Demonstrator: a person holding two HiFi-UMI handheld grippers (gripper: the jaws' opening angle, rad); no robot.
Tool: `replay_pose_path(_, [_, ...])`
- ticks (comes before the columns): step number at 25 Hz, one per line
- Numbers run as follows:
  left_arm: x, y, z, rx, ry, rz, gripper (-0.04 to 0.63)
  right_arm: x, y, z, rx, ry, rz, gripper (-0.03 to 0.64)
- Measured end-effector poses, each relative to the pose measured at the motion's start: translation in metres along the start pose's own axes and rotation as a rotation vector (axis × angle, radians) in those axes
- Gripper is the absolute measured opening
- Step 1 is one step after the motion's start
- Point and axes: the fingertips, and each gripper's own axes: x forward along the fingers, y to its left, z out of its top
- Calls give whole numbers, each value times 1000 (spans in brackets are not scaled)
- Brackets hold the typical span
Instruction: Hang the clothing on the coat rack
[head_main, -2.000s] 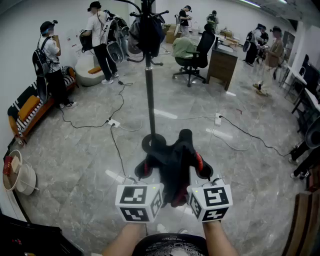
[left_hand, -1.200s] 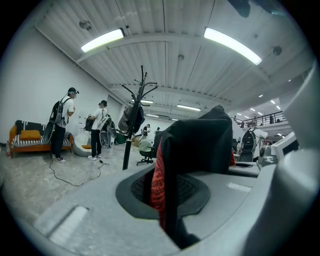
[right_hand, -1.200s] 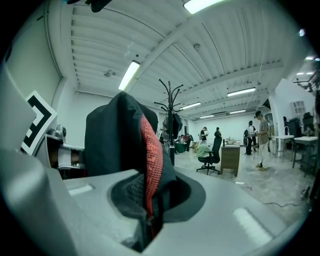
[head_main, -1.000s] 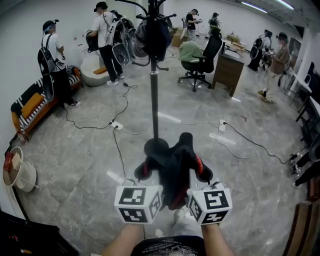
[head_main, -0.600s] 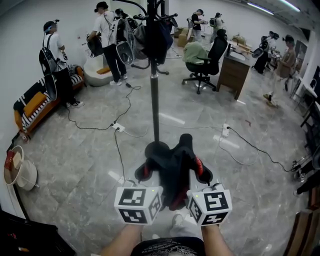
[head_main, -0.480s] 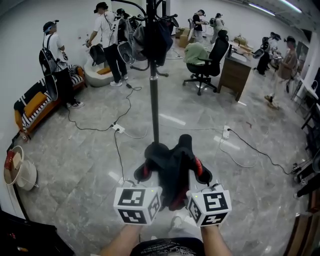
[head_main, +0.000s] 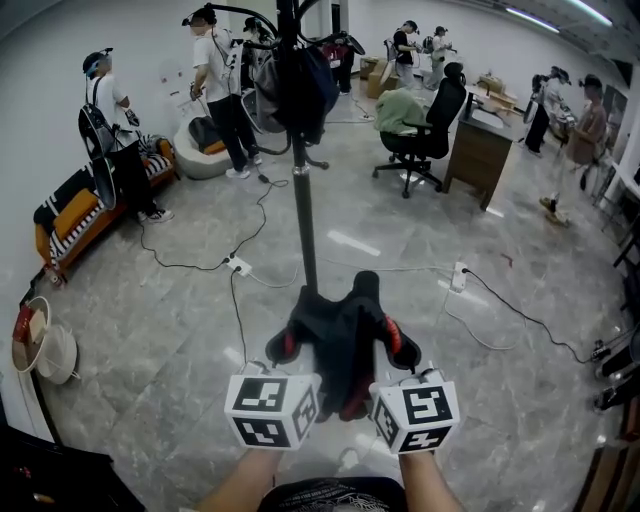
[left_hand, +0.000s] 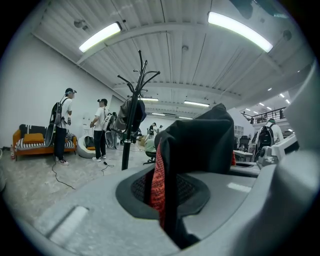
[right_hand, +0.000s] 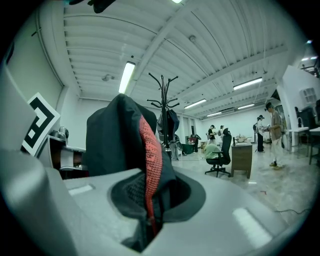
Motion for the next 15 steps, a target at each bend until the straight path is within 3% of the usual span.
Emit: replay_pose_path(15, [66,-13,11,-4,2,81,23,50,-55,9,3,3,99,25])
